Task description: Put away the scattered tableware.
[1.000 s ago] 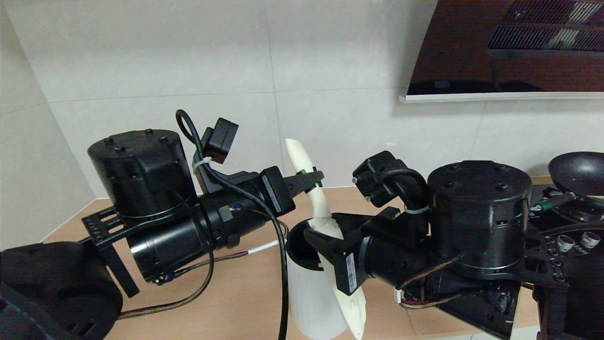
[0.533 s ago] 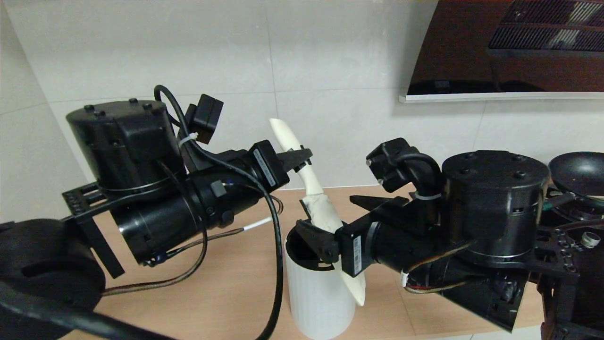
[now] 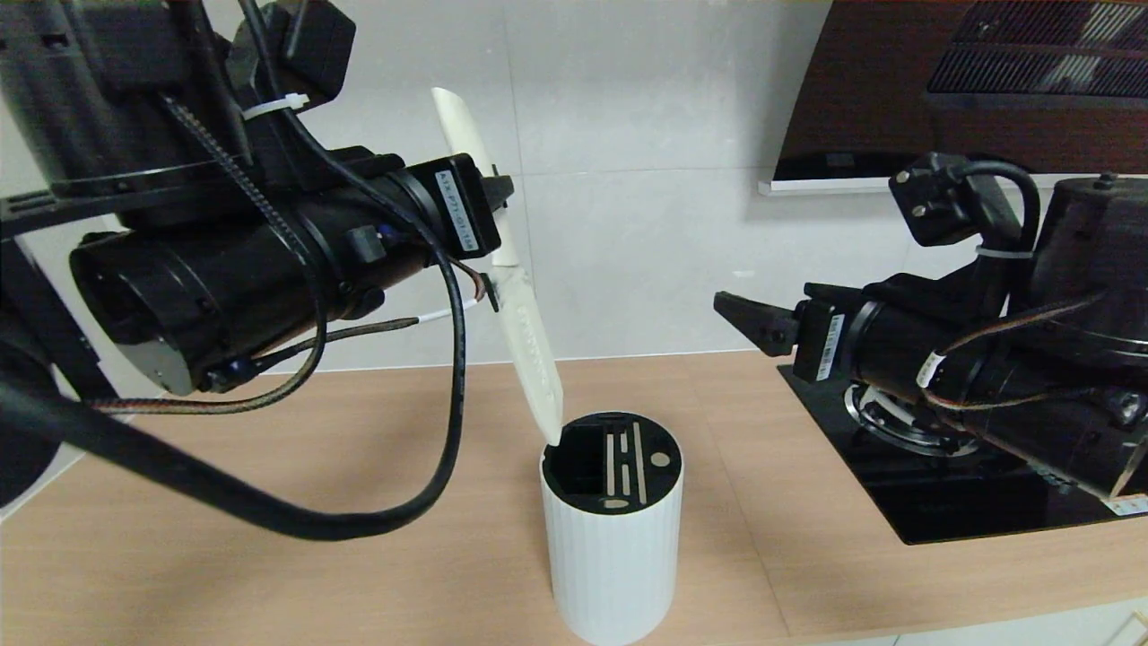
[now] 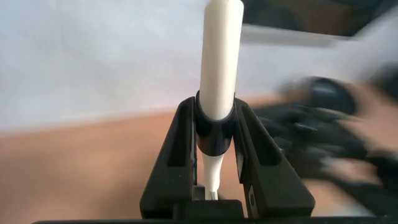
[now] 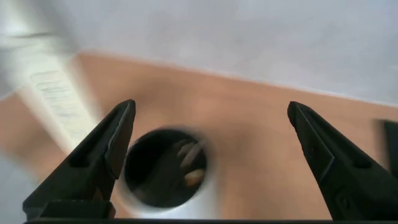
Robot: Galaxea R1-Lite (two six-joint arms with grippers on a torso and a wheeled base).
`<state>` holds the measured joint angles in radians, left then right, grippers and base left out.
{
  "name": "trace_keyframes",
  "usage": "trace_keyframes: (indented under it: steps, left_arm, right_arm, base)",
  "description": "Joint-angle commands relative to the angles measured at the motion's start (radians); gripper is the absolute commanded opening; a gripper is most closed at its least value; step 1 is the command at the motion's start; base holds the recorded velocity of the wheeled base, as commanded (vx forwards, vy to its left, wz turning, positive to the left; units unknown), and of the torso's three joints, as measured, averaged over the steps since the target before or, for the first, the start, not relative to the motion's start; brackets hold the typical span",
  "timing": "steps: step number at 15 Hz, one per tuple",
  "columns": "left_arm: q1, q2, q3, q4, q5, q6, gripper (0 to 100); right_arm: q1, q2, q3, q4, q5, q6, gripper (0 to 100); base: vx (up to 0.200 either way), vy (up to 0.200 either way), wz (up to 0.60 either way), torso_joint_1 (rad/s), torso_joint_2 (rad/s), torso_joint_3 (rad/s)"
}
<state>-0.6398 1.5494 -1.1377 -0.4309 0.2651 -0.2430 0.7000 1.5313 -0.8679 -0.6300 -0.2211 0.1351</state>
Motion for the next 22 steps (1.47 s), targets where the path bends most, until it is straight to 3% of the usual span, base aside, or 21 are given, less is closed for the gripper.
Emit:
trace_keyframes:
  steps: [1,2,3,4,5,6,7,22]
  left_arm:
    - [-0.001,0.009,-0.01,-0.002,0.025,0.011,0]
    - [-0.017,0.02,0.003,-0.005,0.077,0.001,0]
    - [-0.027,0.046,0.018,-0.02,0.131,-0.036,0]
    - [-0.063,0.095,0.019,-0.058,0.21,-0.039,0]
    - [-0.084,0.133,0.015,-0.088,0.278,-0.03,0]
    - [-0.104,0.173,0.01,-0.123,0.344,0.005,0]
    - [-0.126,0.198,0.01,-0.161,0.384,0.021,0]
    - [-0.175,0.301,0.024,-0.181,0.404,0.03,0]
  right_arm:
    - [-0.025,-0.026,-0.002,0.0,0.002,0.0,100]
    - [-0.03,-0.023,-0.002,0.0,0.002,-0.002,100]
    - [-0.031,-0.017,-0.003,0.0,0.003,-0.002,100]
    - [-0.031,-0.013,-0.003,0.0,0.003,-0.002,100]
    - [-0.031,-0.01,-0.006,0.0,0.003,-0.003,100]
    - [-0.031,-0.01,-0.008,0.0,0.003,-0.006,100]
    - [-0.031,-0.01,-0.008,0.0,0.002,-0.008,100]
    - [-0.031,0.023,-0.005,-0.002,0.002,-0.009,100]
  base:
    - [0.0,0.0,0.0,0.0,0.0,0.0]
    - [0.0,0.0,0.0,0.0,0.0,0.0]
    - [0.0,0.0,0.0,0.0,0.0,0.0]
    - [0.0,0.0,0.0,0.0,0.0,0.0]
    - [0.0,0.0,0.0,0.0,0.0,0.0]
    - [0.0,0.0,0.0,0.0,0.0,0.0]
    - [0.0,0.0,0.0,0.0,0.0,0.0]
    - [0.0,0.0,0.0,0.0,0.0,0.0]
